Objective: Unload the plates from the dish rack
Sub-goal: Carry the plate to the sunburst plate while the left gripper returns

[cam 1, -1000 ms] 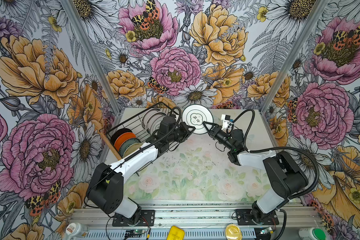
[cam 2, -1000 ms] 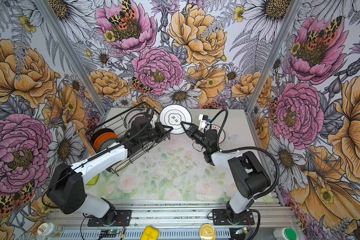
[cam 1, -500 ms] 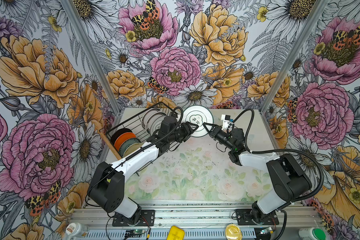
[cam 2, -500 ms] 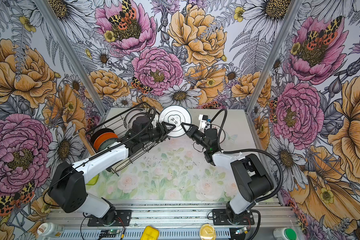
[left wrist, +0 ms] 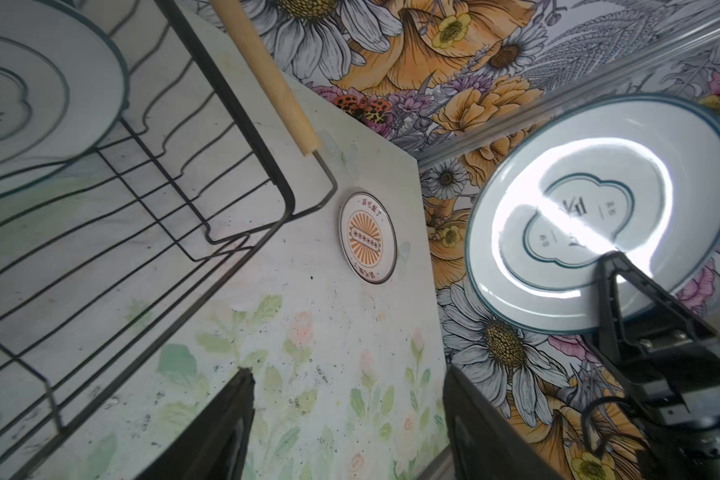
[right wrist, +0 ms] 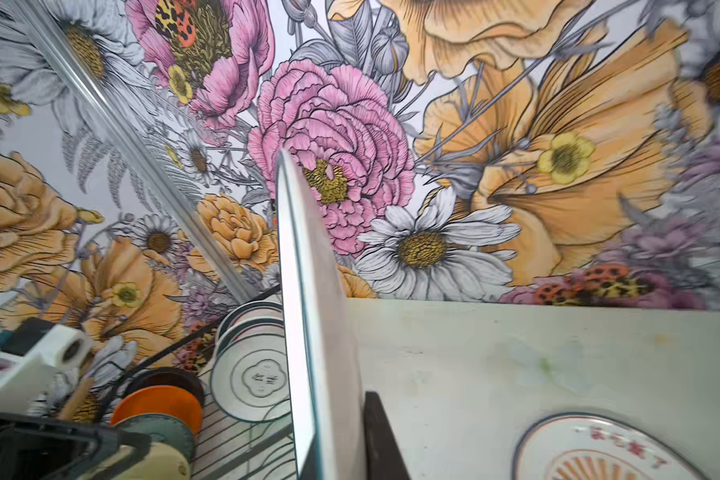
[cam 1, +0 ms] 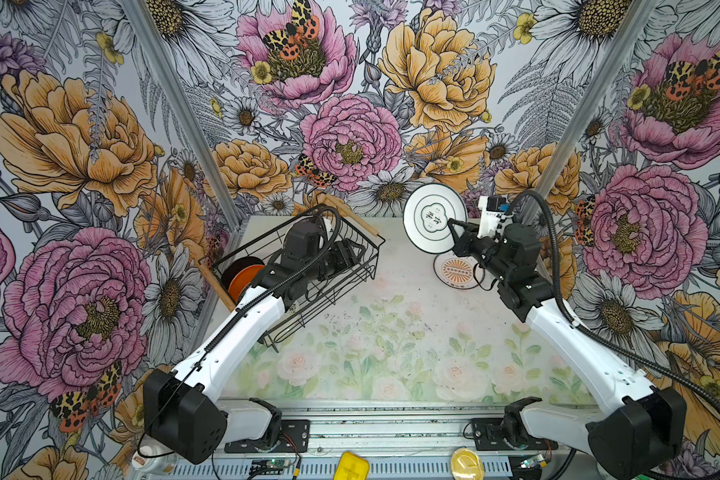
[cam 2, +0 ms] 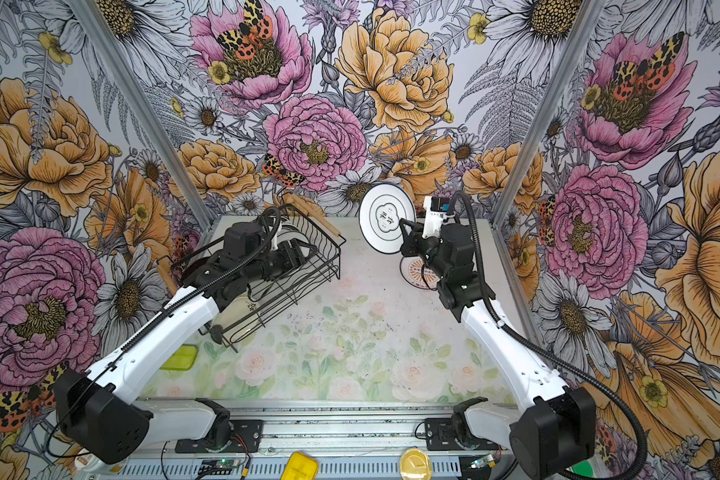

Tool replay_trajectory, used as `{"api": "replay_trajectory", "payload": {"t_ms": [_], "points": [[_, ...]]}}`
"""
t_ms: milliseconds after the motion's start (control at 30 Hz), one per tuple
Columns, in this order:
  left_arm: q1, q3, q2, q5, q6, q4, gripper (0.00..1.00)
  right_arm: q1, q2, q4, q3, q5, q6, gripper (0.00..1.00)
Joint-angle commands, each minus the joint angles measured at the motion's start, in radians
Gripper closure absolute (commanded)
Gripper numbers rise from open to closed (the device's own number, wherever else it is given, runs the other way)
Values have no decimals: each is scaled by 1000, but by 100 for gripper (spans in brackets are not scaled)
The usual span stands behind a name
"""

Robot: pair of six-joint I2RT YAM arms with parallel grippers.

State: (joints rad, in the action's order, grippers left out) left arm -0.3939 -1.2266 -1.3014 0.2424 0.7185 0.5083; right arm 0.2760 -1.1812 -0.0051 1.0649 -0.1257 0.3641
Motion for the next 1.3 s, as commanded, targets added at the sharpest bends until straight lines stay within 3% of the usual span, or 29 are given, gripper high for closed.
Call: {"api": "replay_trajectory", "payload": {"t_ms": [0,33,100,200,433,567,900,1267], "points": [[63,-38,27,-125,-134,154,13,-4,11,-136,-9,281,-200,100],[81,-41,26,-146,-148,162,3,-8,11,-135,-20,329,-197,100],[124,-42,18,-171,-183,171,1,-23,1,-134,-38,384,-145,100],[161,-47,-12,-217,-226,174,1,-58,-18,-135,-74,370,-19,100],[176,-81,-102,-381,-293,164,1,-142,-74,-137,-141,249,259,100],[177,-80,-125,-422,-324,128,1,-213,-129,-137,-156,127,384,100],[168,-11,-128,-444,-341,-6,1,-311,-251,-83,-167,-19,469,100],[158,21,-113,-415,-395,-66,1,-347,-412,71,-172,-115,520,100]]}}
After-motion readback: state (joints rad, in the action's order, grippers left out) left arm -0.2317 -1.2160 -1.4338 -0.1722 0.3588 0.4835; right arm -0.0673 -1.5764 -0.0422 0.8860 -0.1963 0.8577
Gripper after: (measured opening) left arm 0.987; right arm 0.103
